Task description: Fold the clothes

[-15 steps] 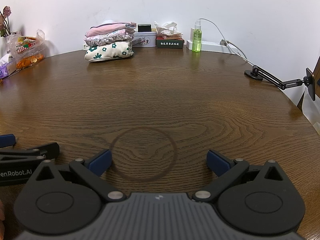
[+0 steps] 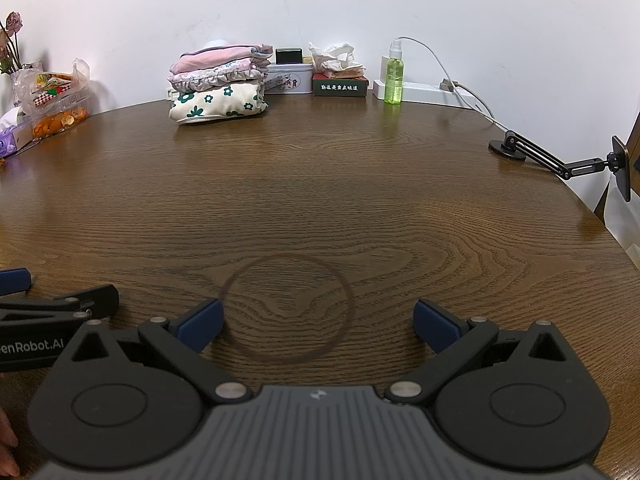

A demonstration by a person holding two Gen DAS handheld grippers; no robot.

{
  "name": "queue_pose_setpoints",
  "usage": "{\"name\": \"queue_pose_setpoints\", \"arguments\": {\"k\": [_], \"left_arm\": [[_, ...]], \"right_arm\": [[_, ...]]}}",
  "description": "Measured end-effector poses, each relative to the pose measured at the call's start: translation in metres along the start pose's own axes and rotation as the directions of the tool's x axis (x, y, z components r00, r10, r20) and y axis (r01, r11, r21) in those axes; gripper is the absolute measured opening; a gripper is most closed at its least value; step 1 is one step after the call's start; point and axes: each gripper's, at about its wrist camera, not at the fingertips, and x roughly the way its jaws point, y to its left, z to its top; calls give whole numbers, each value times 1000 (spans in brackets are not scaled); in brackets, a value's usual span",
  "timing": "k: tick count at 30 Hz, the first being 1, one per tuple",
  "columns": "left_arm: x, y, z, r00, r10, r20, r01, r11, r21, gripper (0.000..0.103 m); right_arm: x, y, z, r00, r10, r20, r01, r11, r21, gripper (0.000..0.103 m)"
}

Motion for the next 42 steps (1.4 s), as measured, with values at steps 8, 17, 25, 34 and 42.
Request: {"name": "queue_pose_setpoints", "arguments": {"k": [8,17,25,34,42], "left_arm": [[2,1,1,1000,0,1,0,1000,0,103],[0,0,0,1000,0,1,0,1000,0,103],[1,-1,0,1000,0,1,0,1000,0,103],[1,0,0,1000,0,1,0,1000,0,103],[1,0,0,1000,0,1,0,1000,0,103]], "right_arm": [[0,-1,0,1000,1,0,-1,1000,0,102],[1,-1,0,1000,1,0,-1,1000,0,102],[1,-2,0,1000,0,0,0,1000,0,102],[-1,-1,1,1000,1,0,-1,1000,0,102],[-1,-2,0,1000,4,0,-4,1000,0,102]]}}
